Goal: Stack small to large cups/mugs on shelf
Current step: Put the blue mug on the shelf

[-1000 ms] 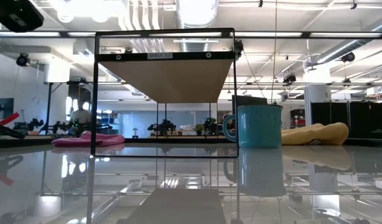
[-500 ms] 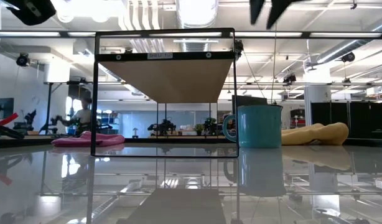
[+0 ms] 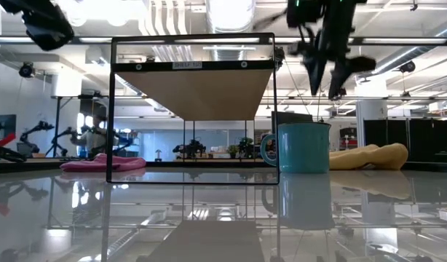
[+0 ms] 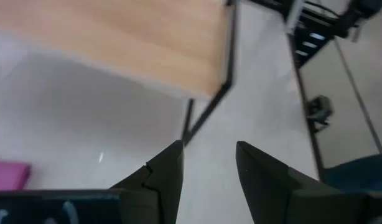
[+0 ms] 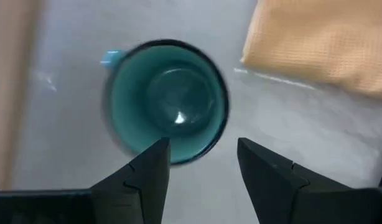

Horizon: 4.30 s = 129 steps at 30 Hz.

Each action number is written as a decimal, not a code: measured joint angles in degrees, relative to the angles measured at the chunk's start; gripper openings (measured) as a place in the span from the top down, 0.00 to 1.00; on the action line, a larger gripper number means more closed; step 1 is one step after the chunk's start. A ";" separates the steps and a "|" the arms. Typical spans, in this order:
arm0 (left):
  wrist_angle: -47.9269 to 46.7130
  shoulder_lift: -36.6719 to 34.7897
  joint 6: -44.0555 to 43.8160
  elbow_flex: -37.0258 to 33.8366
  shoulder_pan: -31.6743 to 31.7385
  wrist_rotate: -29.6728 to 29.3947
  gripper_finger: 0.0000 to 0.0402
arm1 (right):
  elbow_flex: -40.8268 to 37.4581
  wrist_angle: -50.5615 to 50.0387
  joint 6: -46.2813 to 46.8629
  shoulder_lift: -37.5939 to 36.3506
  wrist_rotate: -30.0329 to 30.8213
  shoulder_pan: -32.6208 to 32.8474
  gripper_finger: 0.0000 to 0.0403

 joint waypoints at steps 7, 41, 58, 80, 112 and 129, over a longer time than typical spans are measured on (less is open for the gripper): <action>-0.06 -5.37 -5.77 -4.54 3.39 -0.82 0.67 | -7.69 7.51 -6.03 3.04 -2.37 -6.80 0.55; -4.76 -17.22 -10.21 -8.38 3.50 -15.23 0.67 | -15.80 17.56 -6.75 4.51 -5.06 -6.75 0.95; -4.59 -17.20 -9.92 -8.36 3.50 -15.21 0.67 | 13.53 -15.25 -2.21 1.19 -0.70 7.17 0.96; -4.37 -17.18 -10.21 -8.32 3.48 -15.21 0.67 | 59.64 -19.05 -13.29 28.51 5.29 12.44 0.96; -4.37 -17.09 -11.73 -8.30 3.50 -15.43 0.67 | 58.95 -10.94 -19.15 34.58 -1.99 4.90 0.96; -4.41 -17.11 -11.81 -8.32 3.50 -15.43 0.67 | 53.55 -5.00 -19.59 34.58 -4.96 4.13 0.93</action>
